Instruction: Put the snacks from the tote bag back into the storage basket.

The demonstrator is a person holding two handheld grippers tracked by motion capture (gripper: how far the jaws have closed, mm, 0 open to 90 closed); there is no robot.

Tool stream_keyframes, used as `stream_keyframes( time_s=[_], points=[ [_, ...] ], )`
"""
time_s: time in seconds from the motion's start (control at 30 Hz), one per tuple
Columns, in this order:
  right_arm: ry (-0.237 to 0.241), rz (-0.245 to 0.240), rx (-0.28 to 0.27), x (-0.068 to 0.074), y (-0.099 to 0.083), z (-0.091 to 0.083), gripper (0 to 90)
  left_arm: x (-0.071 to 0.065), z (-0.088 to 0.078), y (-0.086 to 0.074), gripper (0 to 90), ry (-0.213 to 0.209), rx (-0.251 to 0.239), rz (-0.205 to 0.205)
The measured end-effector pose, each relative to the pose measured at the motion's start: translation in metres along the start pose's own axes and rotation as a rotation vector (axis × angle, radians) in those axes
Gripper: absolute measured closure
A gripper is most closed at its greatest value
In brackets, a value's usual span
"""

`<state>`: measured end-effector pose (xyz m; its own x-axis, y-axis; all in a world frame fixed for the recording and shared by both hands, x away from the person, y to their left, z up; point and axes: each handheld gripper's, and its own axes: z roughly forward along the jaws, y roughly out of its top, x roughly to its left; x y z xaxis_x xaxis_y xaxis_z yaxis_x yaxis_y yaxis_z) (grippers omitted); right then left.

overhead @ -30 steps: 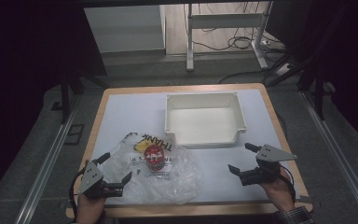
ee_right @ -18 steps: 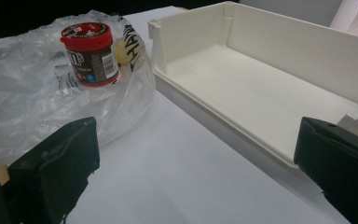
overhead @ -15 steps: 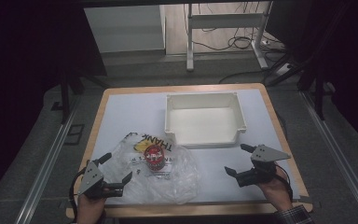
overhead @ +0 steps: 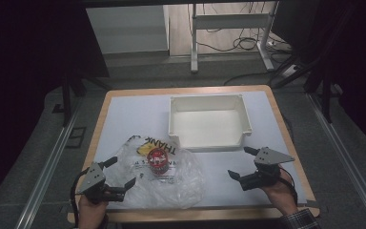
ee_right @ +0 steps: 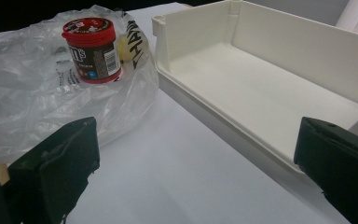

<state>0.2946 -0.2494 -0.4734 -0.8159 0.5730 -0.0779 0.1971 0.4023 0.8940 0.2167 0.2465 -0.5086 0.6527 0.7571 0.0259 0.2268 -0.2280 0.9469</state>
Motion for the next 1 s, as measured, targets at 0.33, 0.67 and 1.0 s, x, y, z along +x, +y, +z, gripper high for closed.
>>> stream_keyframes(
  time_s=[0.33,0.67,1.0],
  points=[
    [0.006,-0.005,0.000,0.000,0.002,0.003,0.4,0.000,-0.004,0.000,3.0,0.021,-0.049,0.005],
    [0.020,-0.005,-0.004,0.002,0.005,0.007,0.4,0.004,-0.005,0.000,3.4,-0.014,-0.042,-0.025],
    [0.035,0.012,0.004,0.001,0.007,0.011,0.4,0.005,-0.007,-0.001,1.3,0.019,-0.062,-0.032]
  ],
)
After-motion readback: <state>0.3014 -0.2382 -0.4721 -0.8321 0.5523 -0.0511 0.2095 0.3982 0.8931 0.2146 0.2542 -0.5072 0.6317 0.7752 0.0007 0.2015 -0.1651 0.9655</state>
